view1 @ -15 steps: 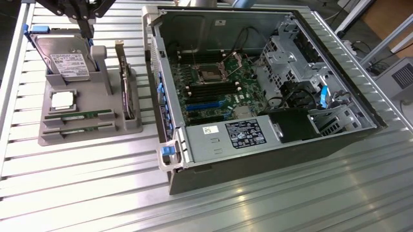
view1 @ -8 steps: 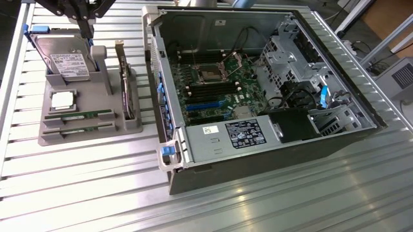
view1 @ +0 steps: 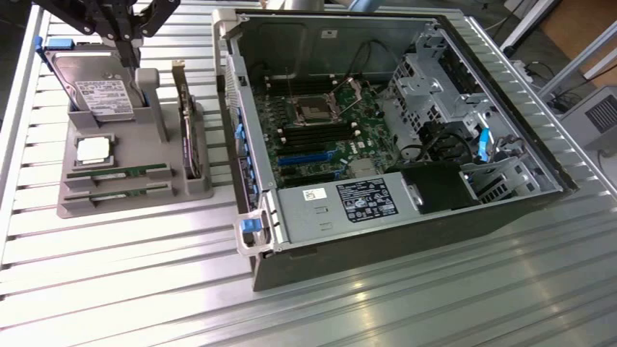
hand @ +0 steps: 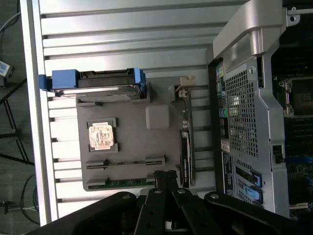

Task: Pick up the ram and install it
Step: 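Reach for the ram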

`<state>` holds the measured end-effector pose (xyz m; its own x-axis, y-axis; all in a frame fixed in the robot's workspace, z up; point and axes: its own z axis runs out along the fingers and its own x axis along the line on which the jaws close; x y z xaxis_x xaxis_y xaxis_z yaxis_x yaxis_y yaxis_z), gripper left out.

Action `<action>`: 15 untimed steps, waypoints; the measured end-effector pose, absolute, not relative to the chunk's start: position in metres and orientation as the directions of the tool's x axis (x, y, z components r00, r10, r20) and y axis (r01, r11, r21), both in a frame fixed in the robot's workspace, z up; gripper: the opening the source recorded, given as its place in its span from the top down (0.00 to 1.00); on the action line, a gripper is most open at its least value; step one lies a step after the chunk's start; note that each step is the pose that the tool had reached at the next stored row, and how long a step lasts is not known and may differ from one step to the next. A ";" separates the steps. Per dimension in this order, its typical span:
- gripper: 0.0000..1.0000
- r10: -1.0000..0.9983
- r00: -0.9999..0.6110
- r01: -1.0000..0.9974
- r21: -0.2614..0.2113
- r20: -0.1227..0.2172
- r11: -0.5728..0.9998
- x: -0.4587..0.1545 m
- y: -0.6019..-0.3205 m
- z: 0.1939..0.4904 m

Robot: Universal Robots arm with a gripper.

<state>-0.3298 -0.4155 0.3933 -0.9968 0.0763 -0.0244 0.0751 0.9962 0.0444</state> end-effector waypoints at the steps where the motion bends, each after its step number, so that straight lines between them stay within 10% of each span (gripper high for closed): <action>1: 0.90 0.076 -0.997 0.075 0.045 -0.025 0.996 -0.330 -0.419 0.393; 15: 0.90 0.076 -0.997 0.075 0.044 -0.024 0.996 -0.330 -0.458 0.393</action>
<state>-0.3298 -0.4581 0.3933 -0.9968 0.0764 -0.0244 0.0752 0.9962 0.0444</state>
